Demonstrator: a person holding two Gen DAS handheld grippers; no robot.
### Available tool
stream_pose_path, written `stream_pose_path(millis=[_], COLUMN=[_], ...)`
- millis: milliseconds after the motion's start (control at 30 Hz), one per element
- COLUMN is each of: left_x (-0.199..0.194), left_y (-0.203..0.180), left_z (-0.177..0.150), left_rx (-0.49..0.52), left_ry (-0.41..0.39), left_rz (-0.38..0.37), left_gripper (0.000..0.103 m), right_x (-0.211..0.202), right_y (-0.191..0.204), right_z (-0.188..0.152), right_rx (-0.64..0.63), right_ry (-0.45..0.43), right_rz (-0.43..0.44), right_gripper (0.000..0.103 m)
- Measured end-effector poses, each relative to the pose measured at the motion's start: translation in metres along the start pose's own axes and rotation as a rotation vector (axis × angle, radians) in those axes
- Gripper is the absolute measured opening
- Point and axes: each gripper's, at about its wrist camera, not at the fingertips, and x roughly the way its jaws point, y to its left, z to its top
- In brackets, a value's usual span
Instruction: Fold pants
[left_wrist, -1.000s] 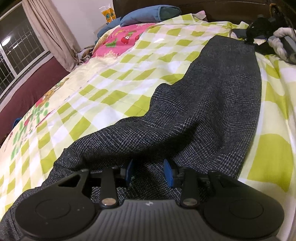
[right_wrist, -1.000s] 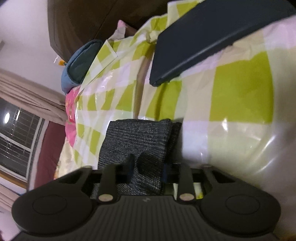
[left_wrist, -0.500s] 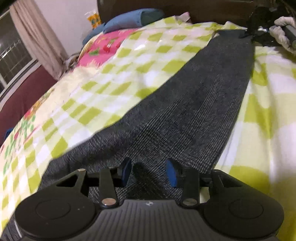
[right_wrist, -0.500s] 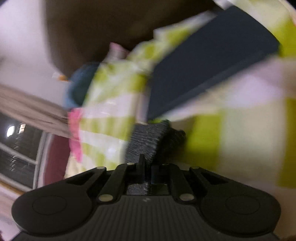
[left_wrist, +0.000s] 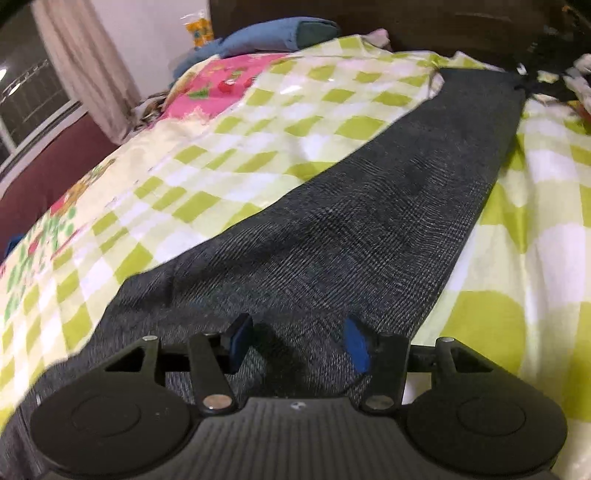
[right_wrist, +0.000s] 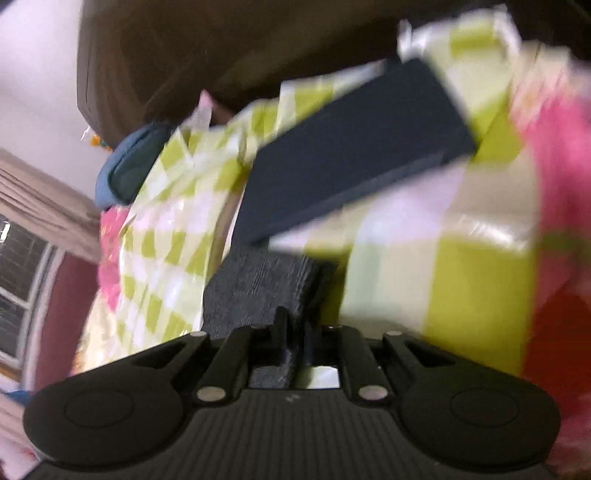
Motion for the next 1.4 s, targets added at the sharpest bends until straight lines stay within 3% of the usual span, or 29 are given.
stream_pose_path(millis=[67,133,233,333,433,467,533,600,667,767,933,1167,1233,1400], left_x=[-0.005,-0.004,0.001,0.004,0.013,0.016,0.018,0.018,0.018,0.015,0.009,0.02,0.023,0.025], left_y=[0.001,0.003,0.008,0.014,0.019,0.021,0.022,0.024,0.025,0.027,0.036,0.045,0.042,0.037], left_z=[-0.005,-0.008,-0.01,-0.01,-0.012,-0.014,-0.016,-0.017,-0.019,-0.019,-0.013,-0.003,-0.005,-0.008], left_rx=[-0.022,-0.026,-0.045,-0.073,-0.093,-0.103,-0.108,-0.116,-0.133,-0.133,-0.111,-0.127,-0.122,-0.122], left_ry=[-0.018,-0.031,-0.04,-0.056,-0.049,-0.045,-0.055,-0.061,-0.067,-0.079,-0.103,-0.102,-0.1,-0.103], left_rz=[-0.002,-0.009,-0.022,-0.022,-0.033,-0.038,-0.033,-0.037,-0.044,-0.05,-0.03,-0.036,-0.052,-0.069], left_gripper=[0.067,0.067,0.067,0.067,0.069,0.069,0.069,0.07,0.071,0.071,0.071,0.07,0.071,0.071], right_x=[-0.027,-0.044,-0.026,0.004,0.04,0.06,0.086,0.097,0.091,0.08,0.069,0.078,0.083,0.093], right_y=[0.033,0.077,0.146,0.202,0.241,0.252,0.26,0.265,0.271,0.269,0.27,0.283,0.285,0.292], right_z=[-0.009,-0.031,-0.091,-0.166,-0.231,-0.249,-0.26,-0.243,-0.227,-0.212,-0.217,-0.253,-0.264,-0.266], right_rx=[-0.179,-0.376,-0.553,-0.689,-0.816,-0.861,-0.926,-0.827,-0.872,-0.928,-1.291,-1.592,-1.664,-1.702], right_ry=[-0.083,-0.066,0.268,0.517,0.692,0.714,0.65,0.585,0.457,0.546,0.508,0.641,0.661,0.718], right_rz=[-0.011,0.097,0.406,0.571,0.614,0.554,0.449,0.444,0.386,0.493,0.495,0.561,0.577,0.594], right_gripper=[0.018,0.018,0.016,0.018,0.015,0.012,0.0,0.0,0.014,0.014,0.016,0.025,0.032,0.033])
